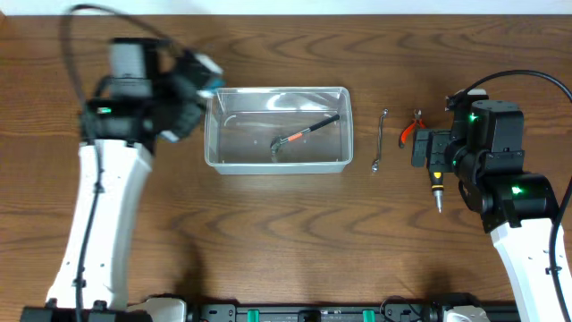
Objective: Pack container
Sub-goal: 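Carry the box with the left gripper into the container and release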
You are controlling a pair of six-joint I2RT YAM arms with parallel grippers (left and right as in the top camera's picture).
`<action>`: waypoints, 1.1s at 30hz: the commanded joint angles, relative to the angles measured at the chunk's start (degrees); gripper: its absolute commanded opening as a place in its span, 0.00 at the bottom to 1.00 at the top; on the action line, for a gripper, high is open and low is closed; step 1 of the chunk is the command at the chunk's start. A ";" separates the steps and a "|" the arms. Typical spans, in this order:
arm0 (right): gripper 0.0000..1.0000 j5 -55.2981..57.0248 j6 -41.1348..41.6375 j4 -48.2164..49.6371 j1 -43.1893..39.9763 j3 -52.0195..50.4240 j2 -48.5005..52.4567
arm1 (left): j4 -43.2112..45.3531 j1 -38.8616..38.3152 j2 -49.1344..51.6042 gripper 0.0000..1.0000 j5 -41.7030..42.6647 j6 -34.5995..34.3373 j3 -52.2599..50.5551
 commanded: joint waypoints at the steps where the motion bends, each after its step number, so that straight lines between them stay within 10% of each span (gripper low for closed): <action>1: 0.99 0.35 -0.52 -0.09 -0.24 1.38 0.09 | 3.30 -6.40 2.97 0.06 1.07 10.71 0.24; 19: 0.99 0.35 -0.55 -0.70 -0.26 1.38 0.09 | 8.68 -16.39 26.62 0.07 1.07 10.34 0.24; 33: 0.99 0.35 -1.64 -0.72 -0.26 1.38 0.07 | 7.58 -16.37 27.61 0.68 1.05 10.01 0.07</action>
